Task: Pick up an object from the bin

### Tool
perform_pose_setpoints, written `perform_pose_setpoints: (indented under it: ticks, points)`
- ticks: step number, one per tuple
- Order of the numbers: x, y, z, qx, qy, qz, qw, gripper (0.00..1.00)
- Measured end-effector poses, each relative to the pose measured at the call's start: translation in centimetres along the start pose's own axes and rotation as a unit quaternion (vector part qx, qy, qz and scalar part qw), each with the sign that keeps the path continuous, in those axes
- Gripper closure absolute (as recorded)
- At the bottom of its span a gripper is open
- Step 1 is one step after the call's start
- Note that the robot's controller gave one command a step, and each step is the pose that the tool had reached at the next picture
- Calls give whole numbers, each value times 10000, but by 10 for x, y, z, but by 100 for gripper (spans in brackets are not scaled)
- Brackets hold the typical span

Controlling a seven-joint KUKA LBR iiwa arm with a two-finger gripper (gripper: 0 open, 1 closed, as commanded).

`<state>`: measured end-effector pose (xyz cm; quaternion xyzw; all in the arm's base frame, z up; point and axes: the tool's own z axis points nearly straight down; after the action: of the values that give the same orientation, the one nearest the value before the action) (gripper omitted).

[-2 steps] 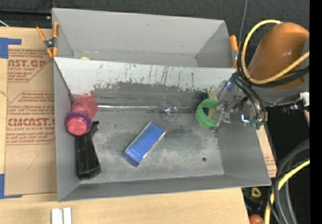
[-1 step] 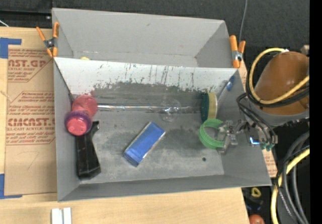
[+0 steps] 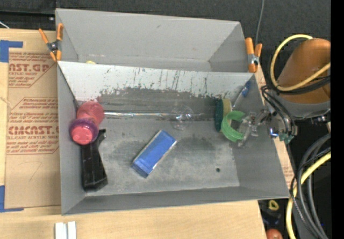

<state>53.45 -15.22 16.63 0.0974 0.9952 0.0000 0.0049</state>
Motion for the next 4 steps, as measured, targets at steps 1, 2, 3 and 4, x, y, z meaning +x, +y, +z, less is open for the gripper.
perform_pose_setpoints:
  ticks: [1,2,3,4]
  points:
    - [42,6,45,-20,59,-1390,9903,100]
    - [0,25,38,-11,60,1053,9944,100]
    - [12,21,-73,-8,41,28,10000,100]
    - [35,6,10,-20,49,43,10000,100]
